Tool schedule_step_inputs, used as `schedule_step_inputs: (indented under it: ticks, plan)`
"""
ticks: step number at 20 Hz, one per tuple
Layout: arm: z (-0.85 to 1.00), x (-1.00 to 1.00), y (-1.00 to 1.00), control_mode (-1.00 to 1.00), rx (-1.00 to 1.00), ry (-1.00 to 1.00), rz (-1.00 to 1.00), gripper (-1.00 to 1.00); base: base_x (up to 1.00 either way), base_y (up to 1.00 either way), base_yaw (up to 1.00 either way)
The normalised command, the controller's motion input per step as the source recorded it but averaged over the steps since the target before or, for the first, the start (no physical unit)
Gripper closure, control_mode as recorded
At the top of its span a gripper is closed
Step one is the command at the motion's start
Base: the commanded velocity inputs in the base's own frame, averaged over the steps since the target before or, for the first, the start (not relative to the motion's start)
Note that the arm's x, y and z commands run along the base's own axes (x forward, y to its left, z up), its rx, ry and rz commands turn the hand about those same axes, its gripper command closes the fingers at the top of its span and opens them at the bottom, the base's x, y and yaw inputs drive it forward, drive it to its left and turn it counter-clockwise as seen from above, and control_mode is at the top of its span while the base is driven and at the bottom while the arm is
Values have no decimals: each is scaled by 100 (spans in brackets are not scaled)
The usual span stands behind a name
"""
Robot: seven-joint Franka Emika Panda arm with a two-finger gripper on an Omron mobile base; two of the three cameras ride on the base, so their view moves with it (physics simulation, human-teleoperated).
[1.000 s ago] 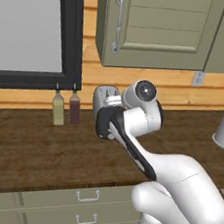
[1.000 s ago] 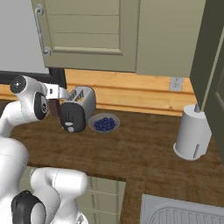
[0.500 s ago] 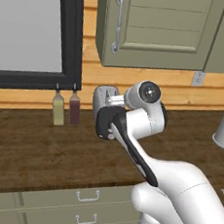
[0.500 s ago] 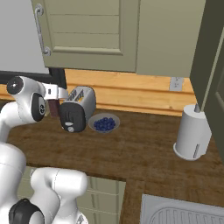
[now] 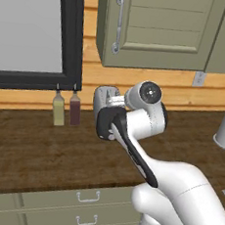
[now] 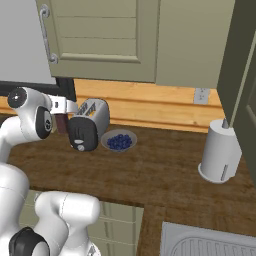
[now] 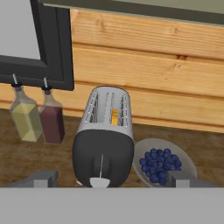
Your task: Start the toaster. Once the lever pops up, take the bread to the plate on the dining counter.
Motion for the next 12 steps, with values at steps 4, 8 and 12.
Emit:
schedule_step_inputs:
  ticks: [4, 8, 12]
  plan:
    - [0, 0, 0, -100, 0, 0, 0, -100, 0, 0, 0]
    - [0, 0, 0, -100, 0, 0, 0, -100, 0, 0, 0]
    - [0, 0, 0, -100, 0, 0, 0, -100, 0, 0, 0]
